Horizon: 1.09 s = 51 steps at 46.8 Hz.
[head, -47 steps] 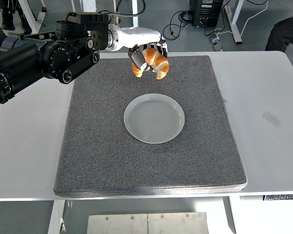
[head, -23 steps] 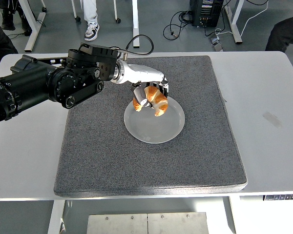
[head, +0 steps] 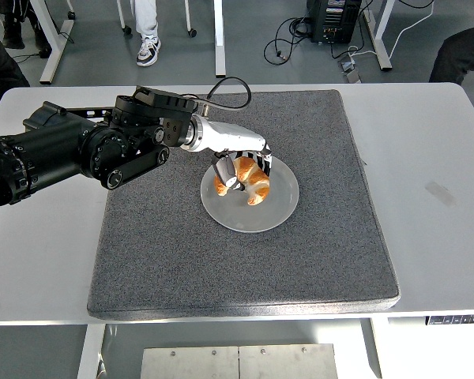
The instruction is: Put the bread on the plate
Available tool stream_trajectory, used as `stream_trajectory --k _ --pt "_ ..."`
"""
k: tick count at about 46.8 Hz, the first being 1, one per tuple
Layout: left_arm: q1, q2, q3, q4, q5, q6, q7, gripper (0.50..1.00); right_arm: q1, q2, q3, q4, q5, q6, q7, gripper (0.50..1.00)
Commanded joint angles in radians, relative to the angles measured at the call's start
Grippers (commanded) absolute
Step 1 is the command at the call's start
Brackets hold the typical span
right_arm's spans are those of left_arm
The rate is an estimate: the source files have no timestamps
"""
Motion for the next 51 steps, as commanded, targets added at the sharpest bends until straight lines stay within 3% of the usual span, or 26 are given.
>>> stream_trajectory --k 1,23,26,27,28,32,43,51 --pt "0.0 0.0 0.001 0.0 0.0 0.001 0.0 0.5 0.0 0.0 0.0 0.0 0.0 0.0 0.0 1.0" --pt "0.018 0.0 0.013 0.002 0.014 0.004 0.003 0.5 0.0 0.0 0.0 0.0 0.0 0.0 0.0 1.0" --pt "0.018 0.0 0.011 0.002 0.003 0.004 0.006 0.842 0.0 0.0 0.0 0.0 0.0 0.0 0.0 1.0" --pt "0.018 0.0 0.011 0.002 0.002 0.004 0.008 0.912 0.0 0.0 0.001 0.0 0.0 0.0 0.0 1.0" --pt "0.018 0.0 0.008 0.002 -0.002 0.001 0.008 0.937 0.0 0.0 0.0 0.0 0.0 0.0 0.0 1.0" --pt "0.014 0.0 0.005 0.0 -0.015 -0.013 0.006 0.974 0.0 0.0 0.0 0.0 0.0 0.0 0.0 1.0" --pt "0.003 0.0 -0.001 0.0 -0.041 -0.032 0.008 0.981 0.0 0.0 0.0 0.0 0.0 0.0 0.0 1.0" --pt "-0.064 0.0 -0.03 0.0 -0.107 -0.033 0.008 0.983 0.0 0.0 0.0 0.0 0.0 0.0 0.0 1.0"
